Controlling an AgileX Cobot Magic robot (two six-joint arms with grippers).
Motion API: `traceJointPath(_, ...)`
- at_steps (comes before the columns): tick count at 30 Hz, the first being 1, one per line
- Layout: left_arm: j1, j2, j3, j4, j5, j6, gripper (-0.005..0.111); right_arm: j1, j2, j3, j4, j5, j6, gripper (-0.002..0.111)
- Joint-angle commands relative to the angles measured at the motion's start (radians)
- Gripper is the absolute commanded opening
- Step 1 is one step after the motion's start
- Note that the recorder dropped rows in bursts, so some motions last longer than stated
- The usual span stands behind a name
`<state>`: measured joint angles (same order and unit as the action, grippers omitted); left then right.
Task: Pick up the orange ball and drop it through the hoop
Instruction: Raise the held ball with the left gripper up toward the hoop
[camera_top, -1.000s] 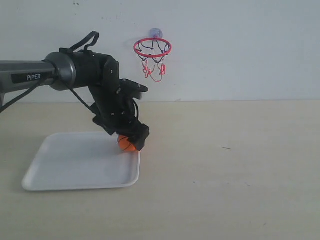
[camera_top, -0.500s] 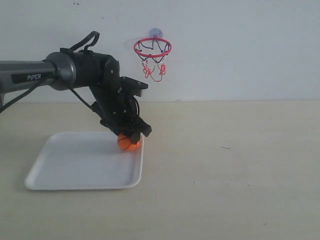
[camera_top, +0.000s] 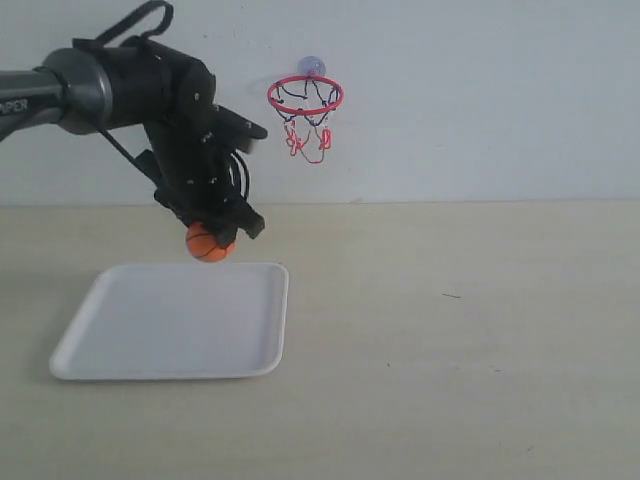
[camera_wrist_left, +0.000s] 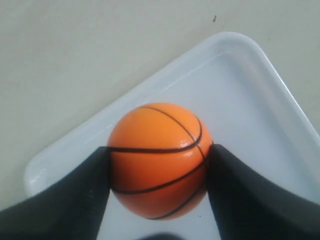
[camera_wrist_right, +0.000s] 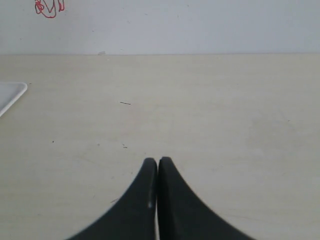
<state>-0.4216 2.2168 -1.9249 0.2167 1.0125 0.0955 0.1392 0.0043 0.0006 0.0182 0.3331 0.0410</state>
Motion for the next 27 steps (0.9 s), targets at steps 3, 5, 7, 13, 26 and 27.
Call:
traceJointPath(3,0.065,-0.070,-0.008,-0.035,-0.037,-0.013,0.004,0.001,-0.004,-0.001,-0.001,-0.004,0.003,-0.001)
traceJointPath(5,0.100,-0.093,-0.008,-0.099,-0.118,-0.013,0.004,0.001,-0.004,-0.001,-0.001,-0.004,0.003,-0.001)
traceJointPath(7,0.132,-0.116,-0.008,-0.193,-0.235,0.006,0.004,0.001,-0.004,-0.001,-0.001,-0.004,0.003,-0.001)
traceJointPath(13,0.197,-0.121,-0.008,-0.866,-0.731,0.288,0.004,0.001,-0.004,-0.001,-0.001,-0.004,0.003,-0.001)
traceJointPath(26,0.272,0.121,-0.280,-1.848,-0.368,1.064,0.004,0.001,-0.004,-0.001,-0.001,-0.004,0.003,-0.001)
traceJointPath(27,0.272,0.126,-0.293,-1.808,-0.365,1.068,0.004,0.001,-0.004,-0.001,-0.001,-0.004,0.003,-0.001)
